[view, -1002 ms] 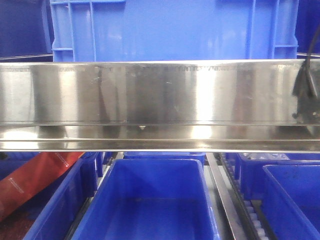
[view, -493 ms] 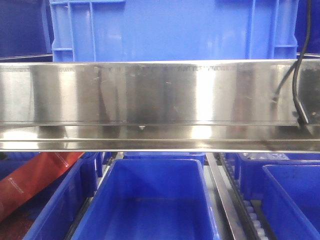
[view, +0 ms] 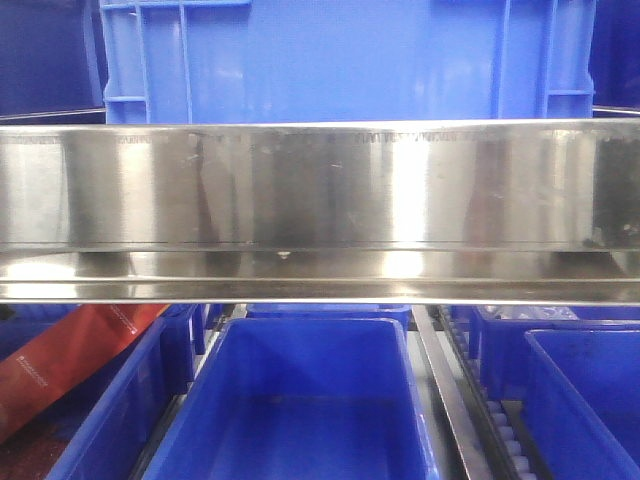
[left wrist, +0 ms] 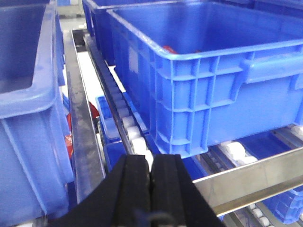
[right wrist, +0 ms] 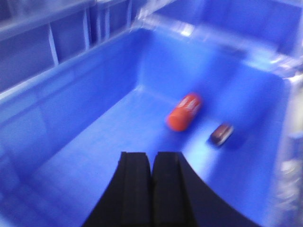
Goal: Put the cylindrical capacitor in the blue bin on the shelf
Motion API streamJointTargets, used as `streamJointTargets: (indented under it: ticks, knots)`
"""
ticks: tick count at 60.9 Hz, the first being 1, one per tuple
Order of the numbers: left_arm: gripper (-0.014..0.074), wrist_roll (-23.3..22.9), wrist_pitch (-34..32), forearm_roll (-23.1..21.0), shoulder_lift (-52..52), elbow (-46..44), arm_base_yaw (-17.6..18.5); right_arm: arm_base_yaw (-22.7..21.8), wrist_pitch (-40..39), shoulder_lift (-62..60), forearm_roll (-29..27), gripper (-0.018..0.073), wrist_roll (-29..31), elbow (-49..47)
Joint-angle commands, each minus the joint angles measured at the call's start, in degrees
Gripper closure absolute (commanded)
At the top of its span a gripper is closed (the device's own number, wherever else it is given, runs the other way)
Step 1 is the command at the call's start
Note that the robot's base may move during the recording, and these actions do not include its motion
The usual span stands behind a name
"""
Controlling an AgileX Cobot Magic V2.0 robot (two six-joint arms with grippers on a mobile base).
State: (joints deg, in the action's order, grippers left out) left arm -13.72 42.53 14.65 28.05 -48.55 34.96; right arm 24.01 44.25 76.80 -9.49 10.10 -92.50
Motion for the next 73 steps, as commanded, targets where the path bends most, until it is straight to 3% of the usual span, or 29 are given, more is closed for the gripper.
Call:
streamJointTargets:
  ticks: [1, 22, 36, 52, 73]
  knots:
    - [0.0707, -0.45, -2.05, 0.15, -0.26, 0.34, 0.03, -1.6, -4.61, -6.33, 1.13, 0.072, 0.5, 7.45]
    - [0.0707, -0.45, -6.57, 0.15, -0.26, 2.95, 0.03, -4.47, -21.23, -35.1, 1.86, 0.0721, 0.5, 42.31]
    - [0.0707, -0.45, -7.52, 0.15, -0.26, 3.17, 0.03, -4.47, -22.51, -52.89, 1.86, 0.0721, 0.5, 58.22]
    - [0.0707, -0.45, -7.52, 0.15, -0.26, 3.17, 0.03, -4.47, -27.16, -65.03, 1.86, 0.0721, 0.5, 66.84]
    - [0.0707, -0.45, -7.52, 0.15, -0.26, 3.17, 0.03, -4.47, -27.16, -65.76, 1.86, 0.0721, 0.5, 67.03]
